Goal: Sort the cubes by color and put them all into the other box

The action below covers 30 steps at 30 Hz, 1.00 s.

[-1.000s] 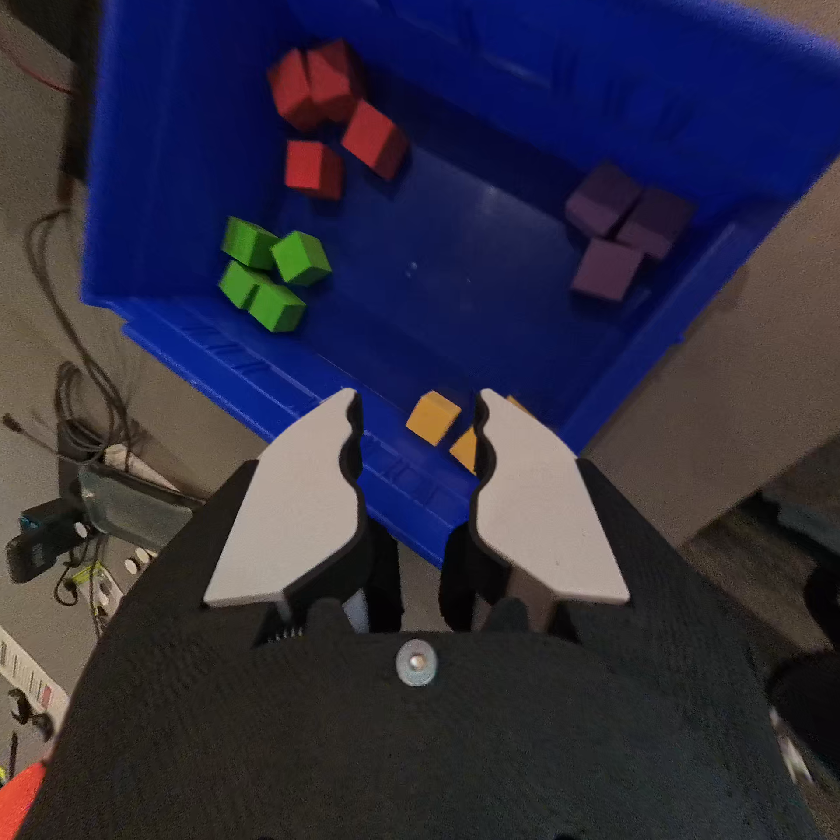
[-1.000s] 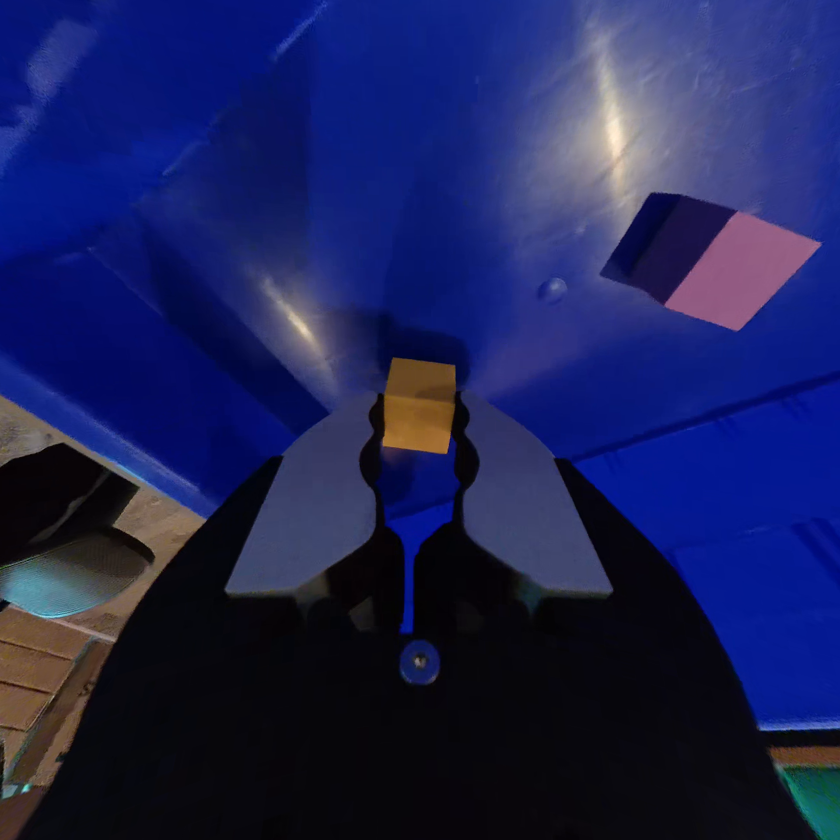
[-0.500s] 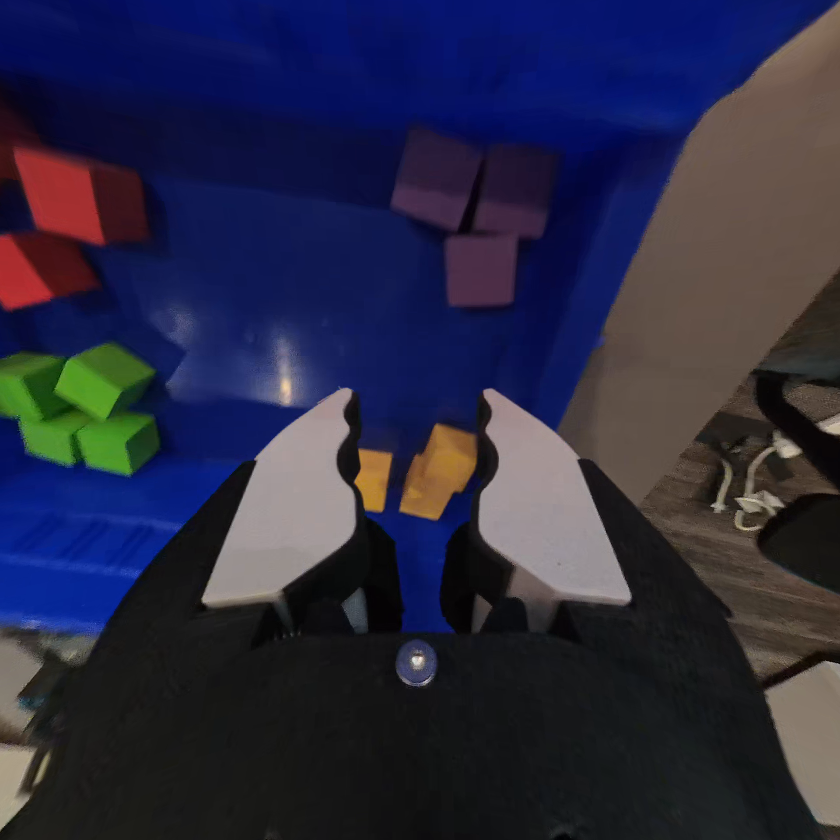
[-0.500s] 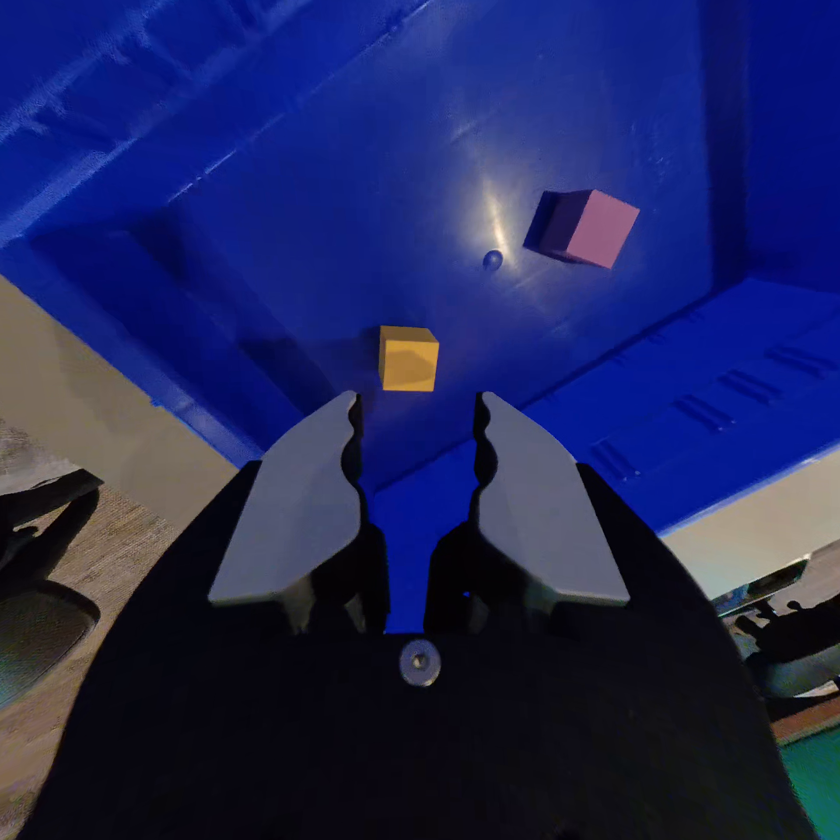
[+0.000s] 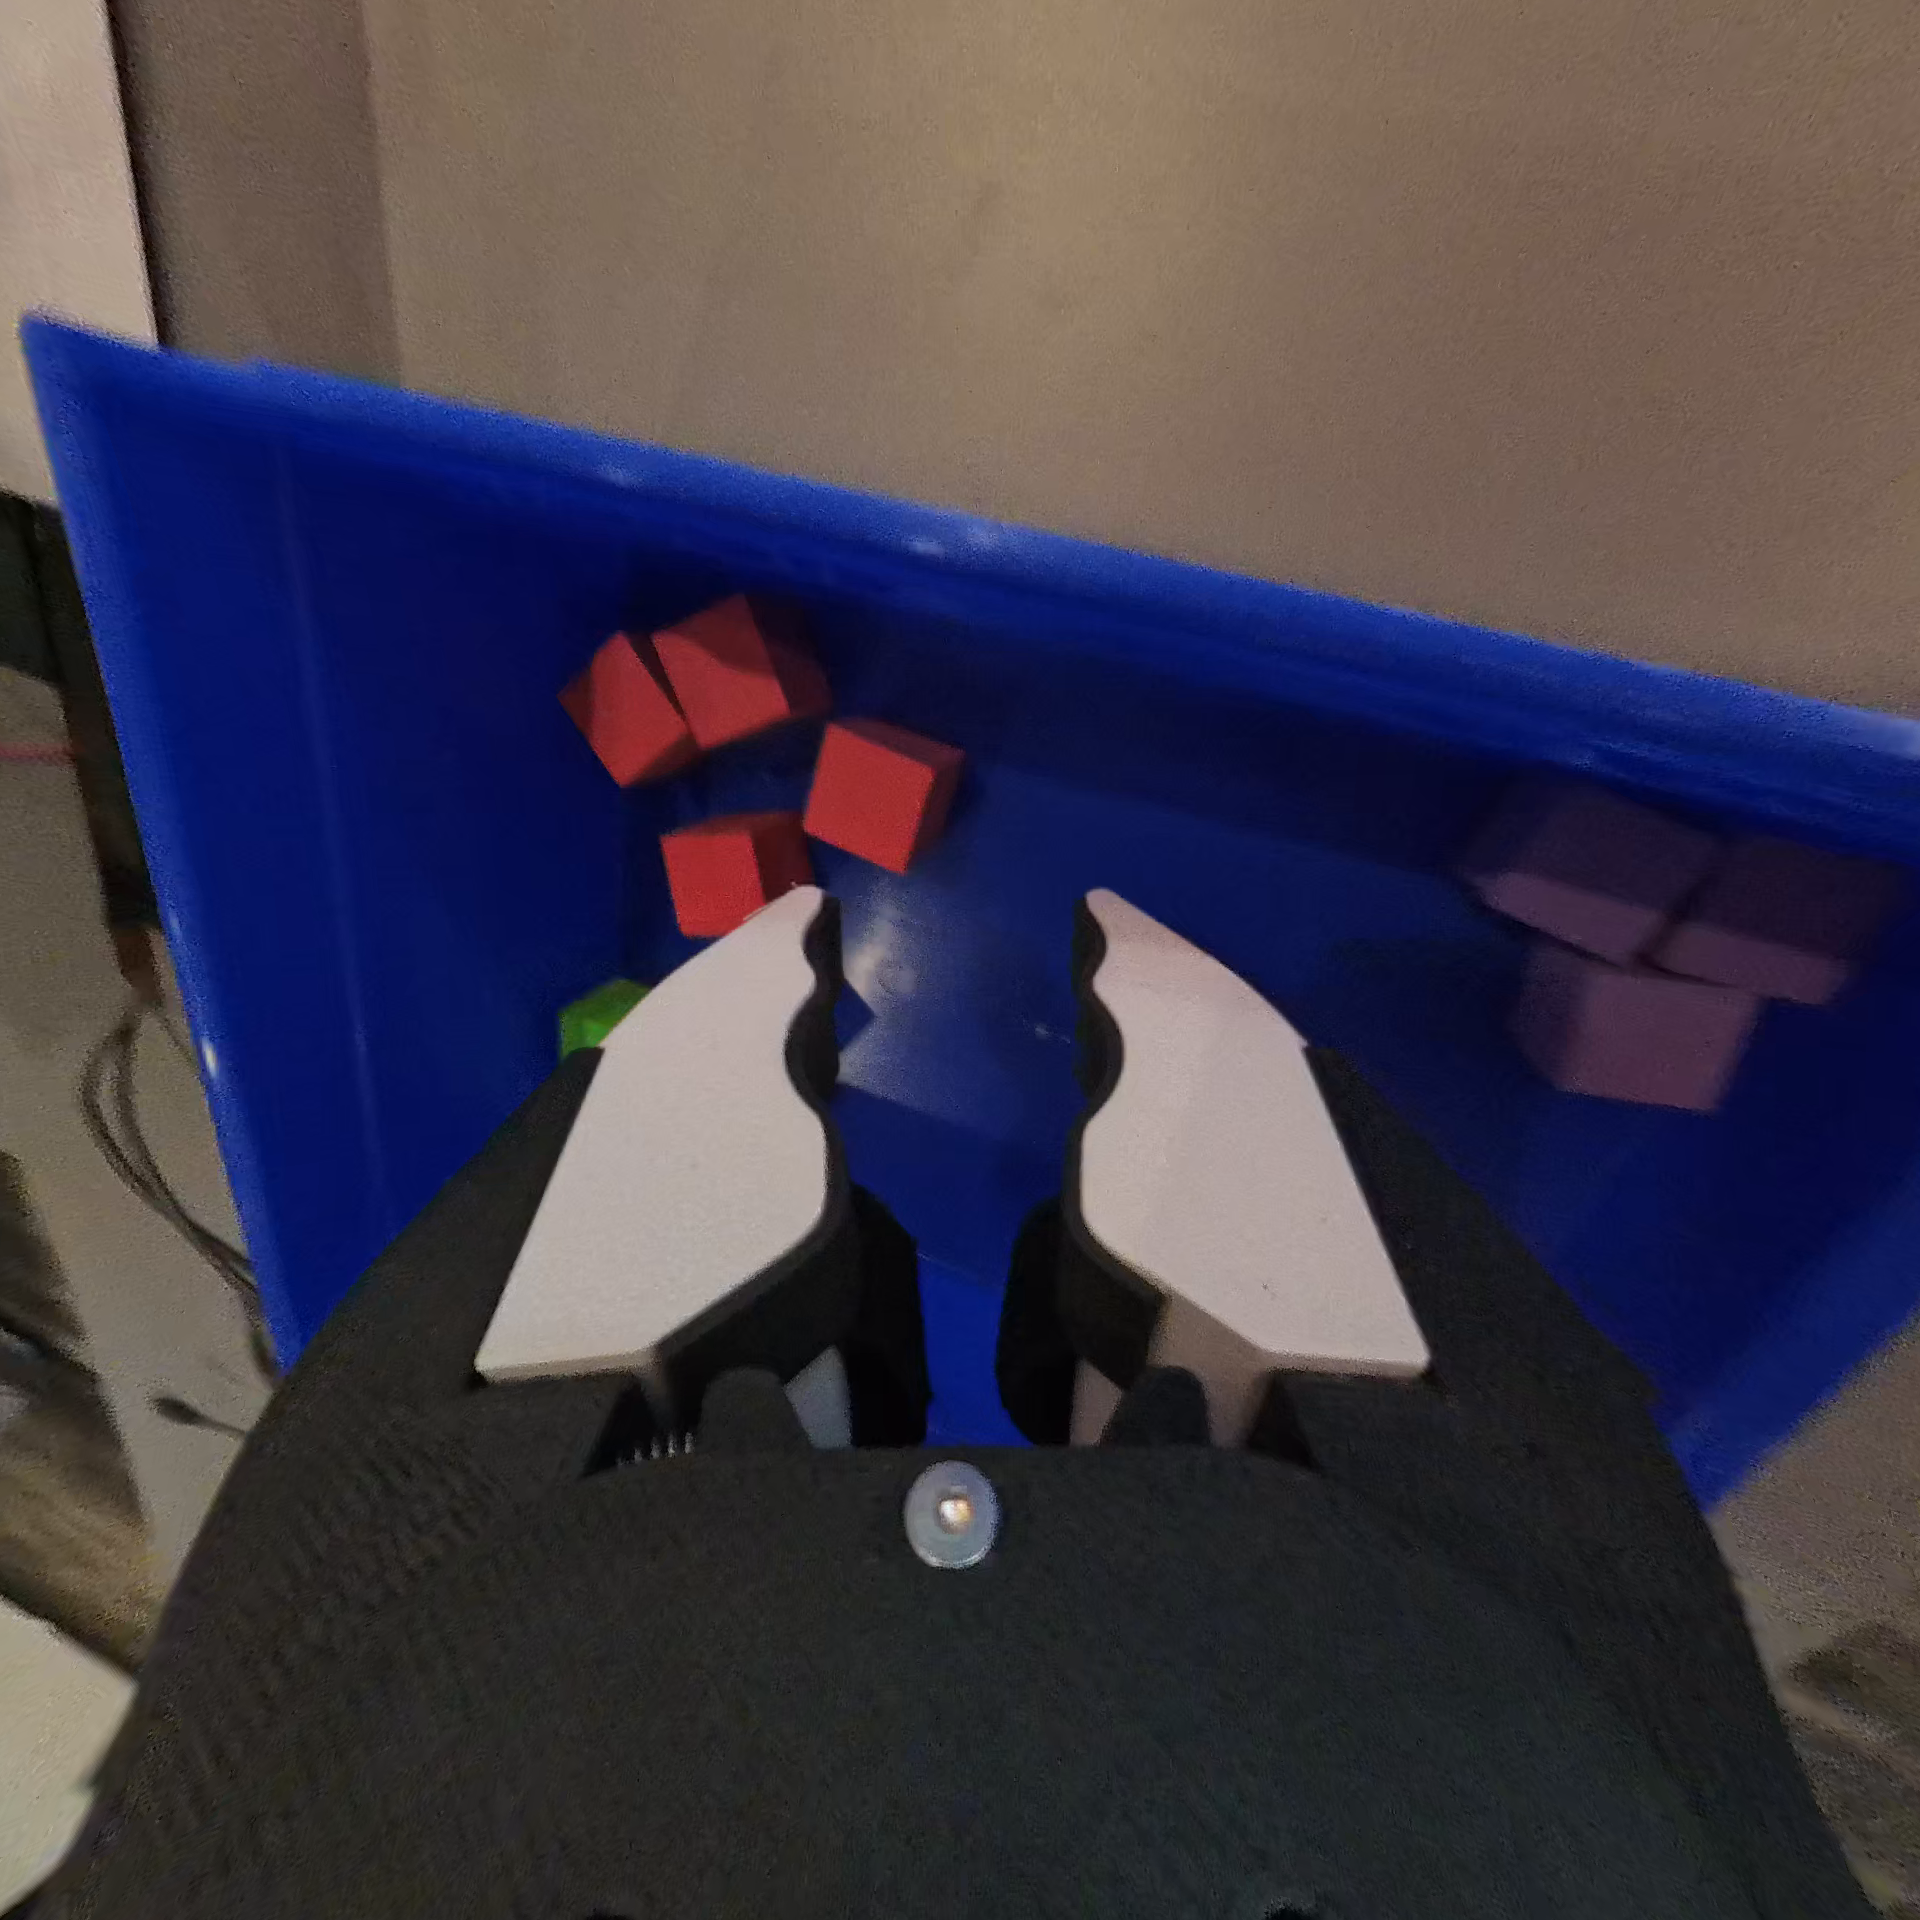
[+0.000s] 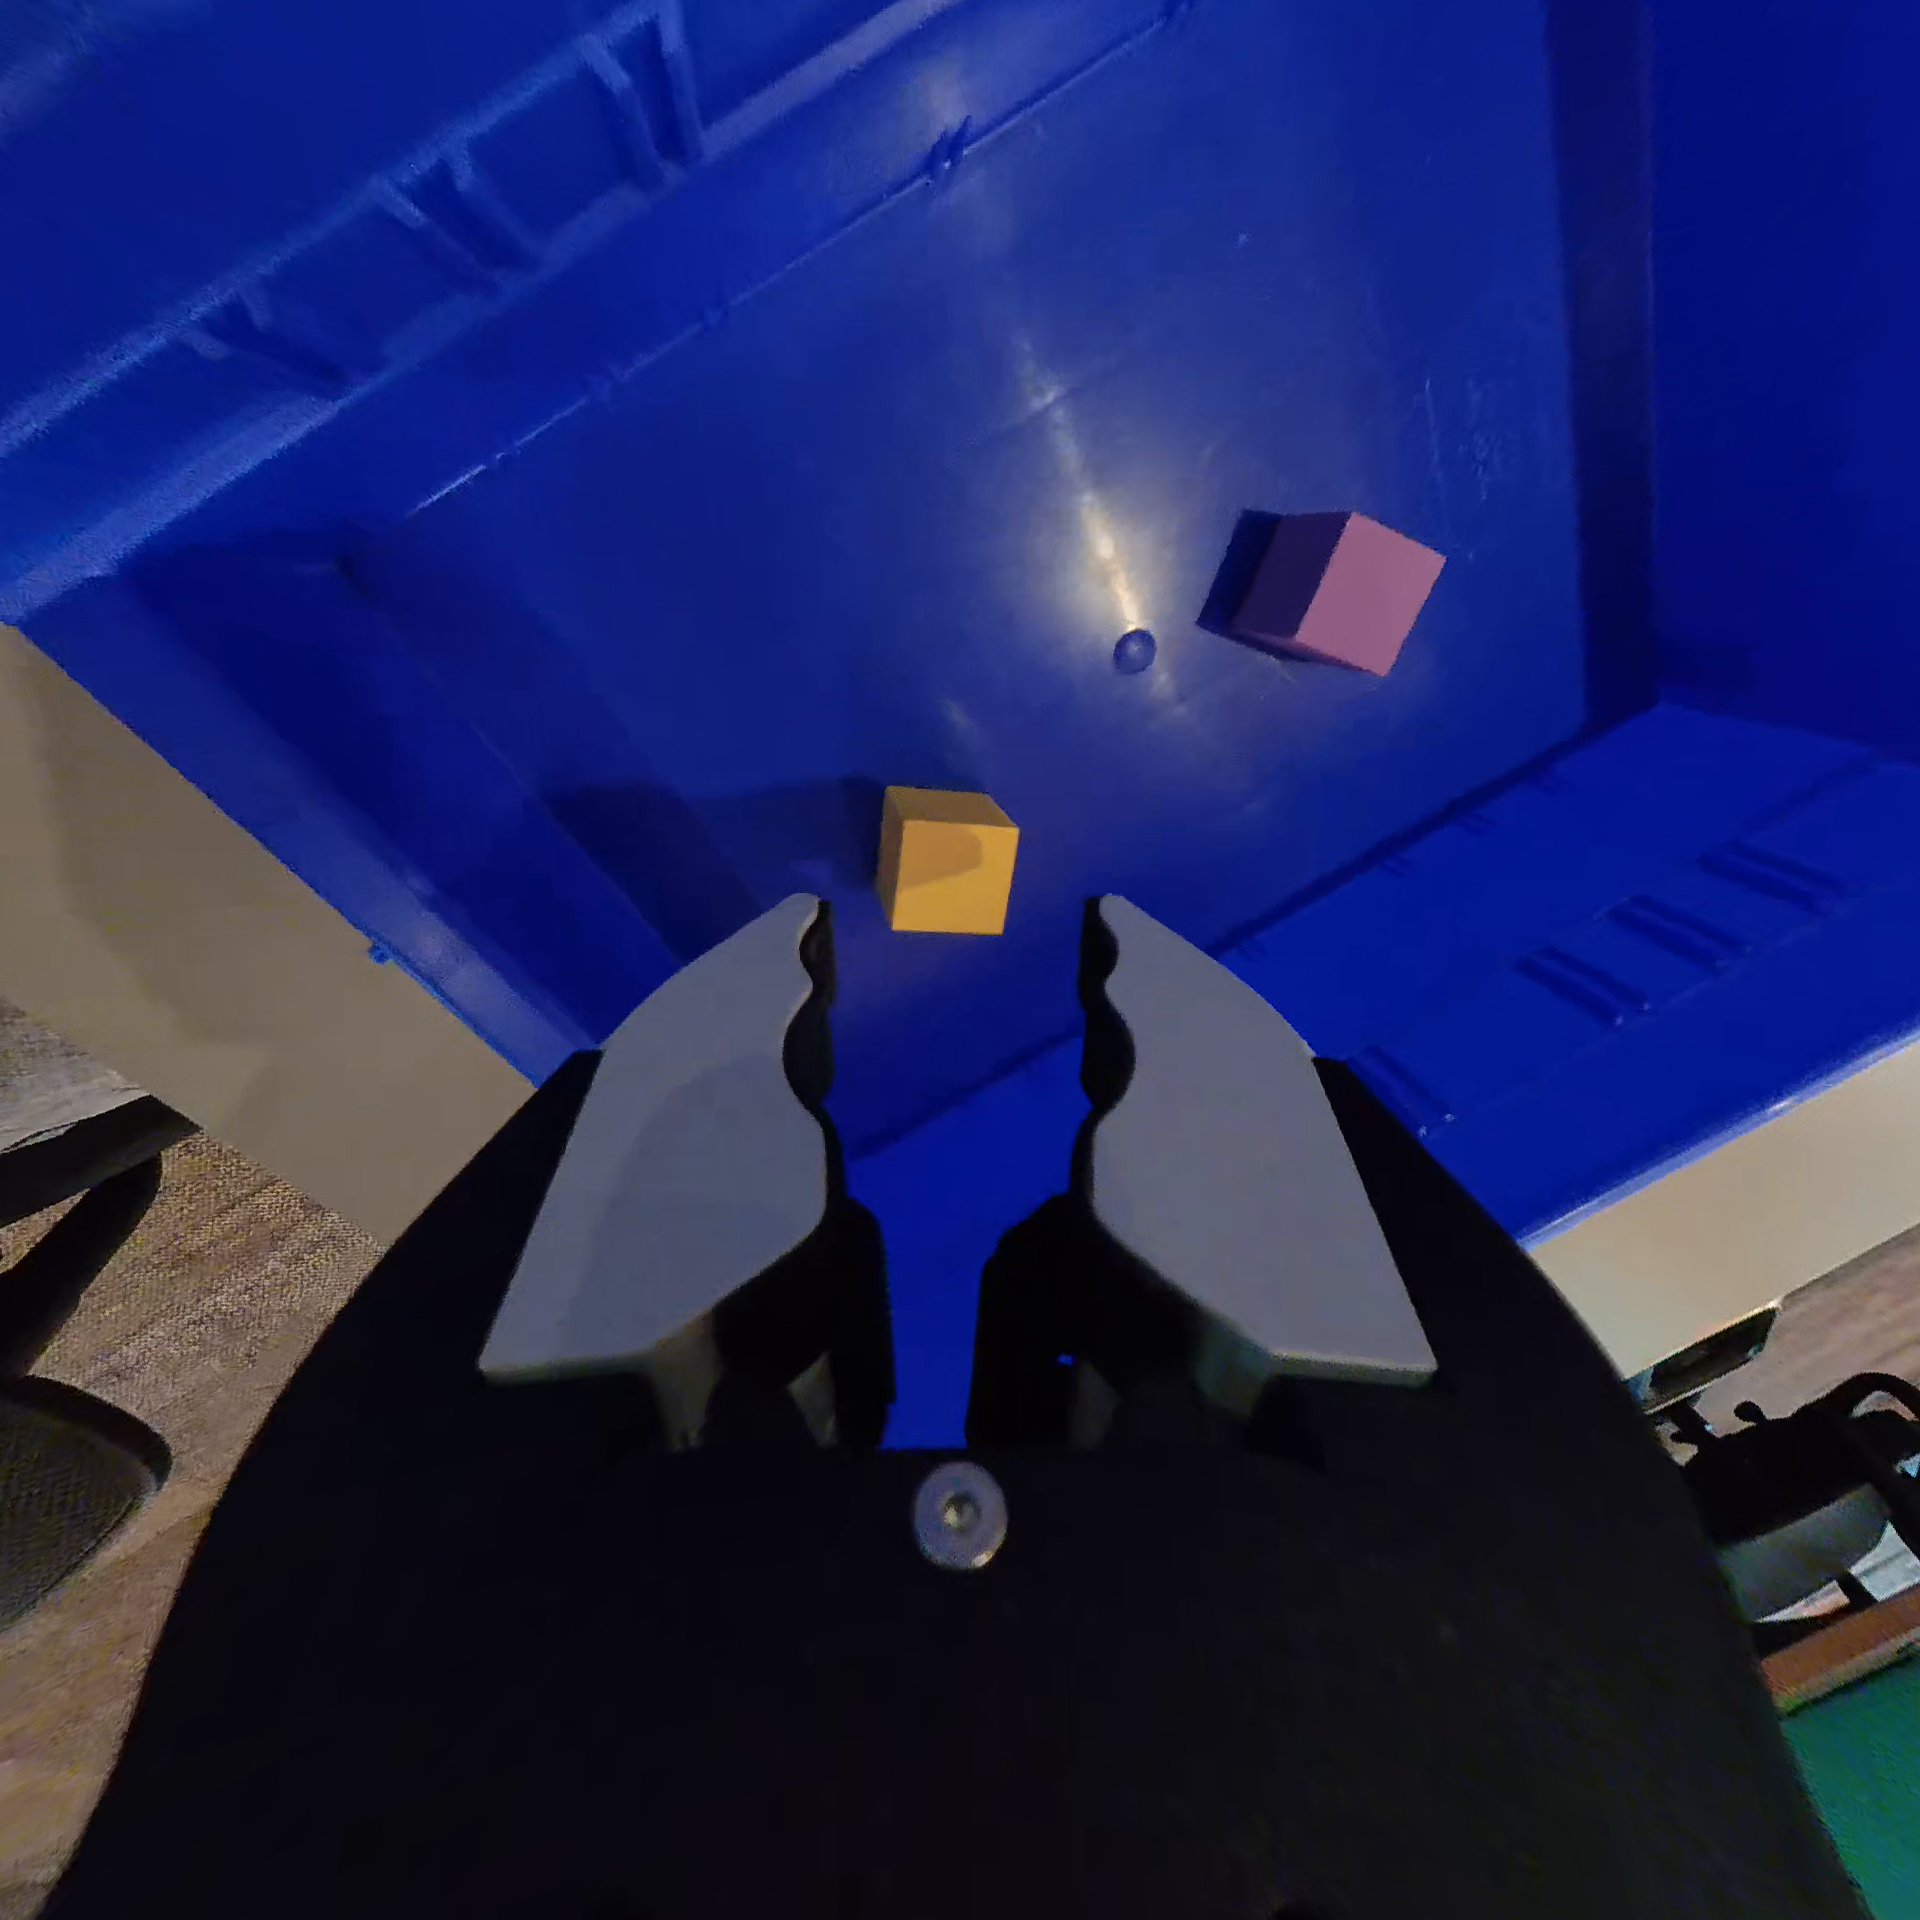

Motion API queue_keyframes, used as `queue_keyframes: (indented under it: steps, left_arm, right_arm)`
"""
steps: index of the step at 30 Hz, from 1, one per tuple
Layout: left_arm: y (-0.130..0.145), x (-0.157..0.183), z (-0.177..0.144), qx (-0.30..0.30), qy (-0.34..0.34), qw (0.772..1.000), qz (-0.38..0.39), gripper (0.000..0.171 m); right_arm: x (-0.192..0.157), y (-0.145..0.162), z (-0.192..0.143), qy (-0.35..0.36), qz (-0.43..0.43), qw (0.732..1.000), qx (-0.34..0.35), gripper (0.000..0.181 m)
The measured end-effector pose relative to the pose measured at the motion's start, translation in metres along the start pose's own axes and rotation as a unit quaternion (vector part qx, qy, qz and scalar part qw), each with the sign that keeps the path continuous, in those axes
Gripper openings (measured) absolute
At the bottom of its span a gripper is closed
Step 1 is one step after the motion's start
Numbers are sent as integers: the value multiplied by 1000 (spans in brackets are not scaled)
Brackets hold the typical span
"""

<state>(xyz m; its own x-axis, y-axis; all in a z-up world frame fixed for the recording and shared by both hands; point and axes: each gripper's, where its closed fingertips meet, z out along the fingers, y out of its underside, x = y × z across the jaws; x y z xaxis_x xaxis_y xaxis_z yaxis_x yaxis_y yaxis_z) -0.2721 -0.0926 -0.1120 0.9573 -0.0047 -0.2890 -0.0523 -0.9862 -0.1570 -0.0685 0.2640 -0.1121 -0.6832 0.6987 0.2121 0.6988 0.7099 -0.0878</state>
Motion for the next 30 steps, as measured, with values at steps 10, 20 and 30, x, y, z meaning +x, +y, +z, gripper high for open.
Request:
queue_keyframes:
  steps: [10,20,30]
  left_arm:
    - [1,-10,52,-57,63,991,100,42]
    - [-18,-8,-2,93,128,987,-24,29]
    - [-91,54,-194,454,519,685,-237,29]
  right_arm:
    - [0,3,-12,6,-6,1000,15,45]
    - [-3,-16,-24,41,-32,998,44,45]
    - [-85,-168,-130,122,-195,865,445,50]
